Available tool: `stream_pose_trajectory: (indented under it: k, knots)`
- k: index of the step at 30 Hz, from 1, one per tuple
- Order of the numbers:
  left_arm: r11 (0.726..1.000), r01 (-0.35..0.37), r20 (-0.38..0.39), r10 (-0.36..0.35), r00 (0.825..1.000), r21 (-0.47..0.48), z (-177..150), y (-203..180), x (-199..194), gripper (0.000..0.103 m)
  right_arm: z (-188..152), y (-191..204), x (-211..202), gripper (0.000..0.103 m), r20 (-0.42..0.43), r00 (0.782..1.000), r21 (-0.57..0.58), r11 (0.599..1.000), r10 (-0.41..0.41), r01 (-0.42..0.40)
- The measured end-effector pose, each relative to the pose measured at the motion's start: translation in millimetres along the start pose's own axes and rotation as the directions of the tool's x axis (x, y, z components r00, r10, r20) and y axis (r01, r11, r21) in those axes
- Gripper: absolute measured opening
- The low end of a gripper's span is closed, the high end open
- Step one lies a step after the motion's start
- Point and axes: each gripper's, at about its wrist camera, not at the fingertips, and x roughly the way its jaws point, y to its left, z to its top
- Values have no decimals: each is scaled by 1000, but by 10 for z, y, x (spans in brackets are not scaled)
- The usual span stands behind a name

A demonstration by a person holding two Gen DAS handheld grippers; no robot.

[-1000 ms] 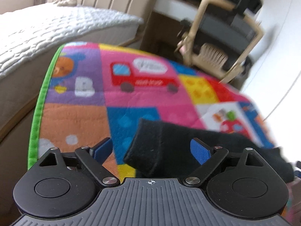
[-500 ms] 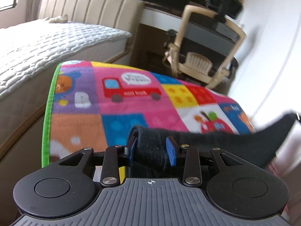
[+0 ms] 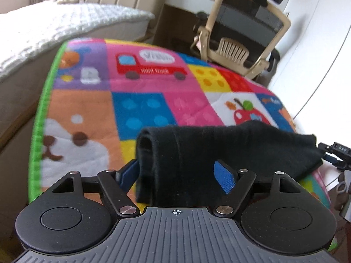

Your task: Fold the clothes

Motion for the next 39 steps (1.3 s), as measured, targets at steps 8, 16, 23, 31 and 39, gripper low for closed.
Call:
stream_pose_trajectory:
  k: [8, 16, 23, 31, 39]
  knots:
    - [999, -31, -8, 32, 999, 30, 396, 62, 422, 60, -166, 41, -71, 27, 4, 1000, 92, 996, 17, -18]
    - [987, -151, 55, 147, 988, 61, 927, 149, 773, 64, -360, 16, -257, 24, -5, 999, 80, 996, 38, -38]
    - [977, -200, 161, 187, 969, 72, 799, 3, 360, 78, -244, 34, -336, 12, 5, 998, 80, 995, 62, -62]
    - [975, 78, 107, -102, 989, 209, 459, -588, 202, 91, -371, -35, -314, 14, -34, 999, 115, 993, 11, -7]
    - [945, 123, -23, -122, 992, 302, 63, -1002, 669, 95, -639, -29, -449, 30, 57, 998, 134, 990, 26, -33]
